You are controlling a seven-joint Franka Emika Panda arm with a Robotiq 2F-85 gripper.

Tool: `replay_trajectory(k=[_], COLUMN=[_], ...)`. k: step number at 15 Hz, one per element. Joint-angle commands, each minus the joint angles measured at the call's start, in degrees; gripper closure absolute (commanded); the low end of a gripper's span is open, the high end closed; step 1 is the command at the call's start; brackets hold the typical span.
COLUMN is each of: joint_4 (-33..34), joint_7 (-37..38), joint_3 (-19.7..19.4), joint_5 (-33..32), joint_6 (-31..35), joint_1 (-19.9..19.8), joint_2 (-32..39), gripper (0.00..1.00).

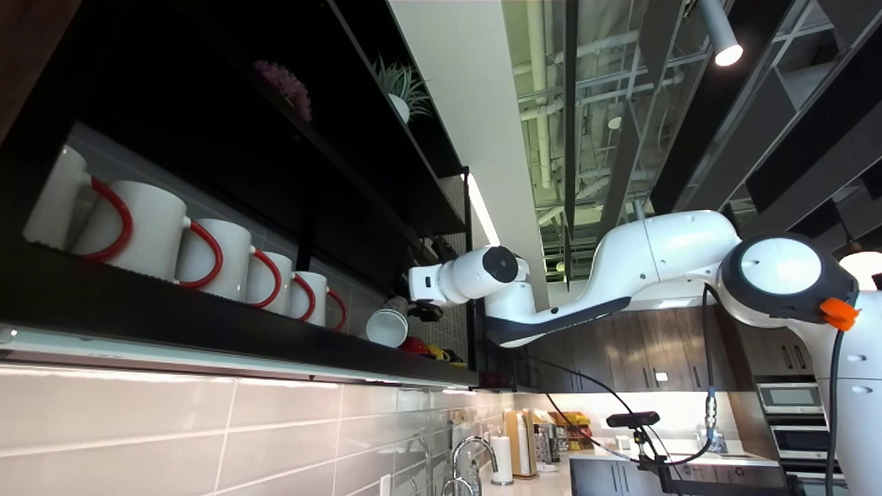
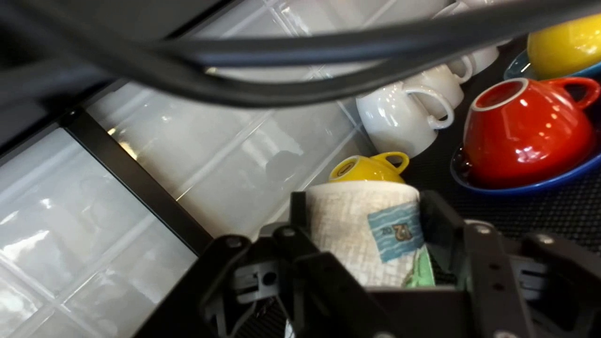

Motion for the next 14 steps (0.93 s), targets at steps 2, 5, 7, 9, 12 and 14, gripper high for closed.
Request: replay_trajectory(k=[2,5,7,9,12,14], joint_4=[1.66,1.33,1.50,1.45,1.47,1.50], joint_7=[5.84,7.89,9.54,11.14,13.36,14.83], joint_3=[1.19,1.78,2.23,2.68,3.33,3.66], joint_5=[-9.28,-13.07,-16.00,-18.87,-22.24,-24.47], joint_6=[-2.02,-2.77,-3.38,-4.10,-5.34,-6.05], joint_1=[0.23,0.45,0.63,0.80,1.03,1.24], joint_2=[1.34,1.75,2.06,2.10,2.16,2.14], gripper=[0.64,0.64,0.64,0.64,0.64,0.64])
